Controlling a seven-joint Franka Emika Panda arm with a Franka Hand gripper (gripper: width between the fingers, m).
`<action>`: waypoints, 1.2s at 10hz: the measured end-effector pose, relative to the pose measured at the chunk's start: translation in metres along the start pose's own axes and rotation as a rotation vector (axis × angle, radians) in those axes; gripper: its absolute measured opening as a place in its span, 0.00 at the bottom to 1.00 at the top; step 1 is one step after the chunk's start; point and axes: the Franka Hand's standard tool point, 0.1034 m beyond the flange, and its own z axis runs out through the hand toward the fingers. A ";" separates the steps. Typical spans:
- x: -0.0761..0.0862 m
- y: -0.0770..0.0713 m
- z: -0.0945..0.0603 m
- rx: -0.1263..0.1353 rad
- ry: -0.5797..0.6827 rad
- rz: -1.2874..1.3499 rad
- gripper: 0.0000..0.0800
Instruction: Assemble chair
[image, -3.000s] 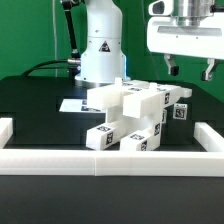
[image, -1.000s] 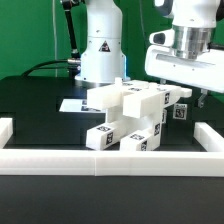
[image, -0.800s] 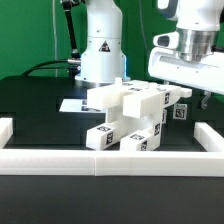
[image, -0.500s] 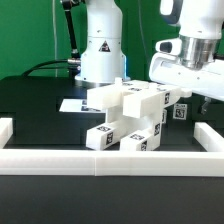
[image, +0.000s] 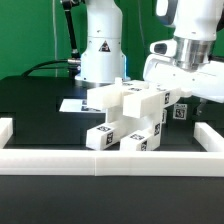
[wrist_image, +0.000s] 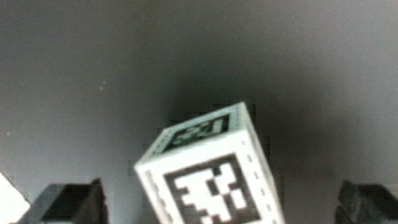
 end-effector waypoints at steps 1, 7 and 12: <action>0.000 0.000 0.000 -0.001 0.000 0.000 0.65; 0.000 0.000 0.000 0.000 0.000 -0.001 0.35; -0.013 -0.007 -0.038 0.015 -0.055 0.005 0.36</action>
Offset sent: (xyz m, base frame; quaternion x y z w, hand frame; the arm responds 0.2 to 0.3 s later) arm 0.0000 0.0000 0.0000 0.0000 0.0000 0.0000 1.0000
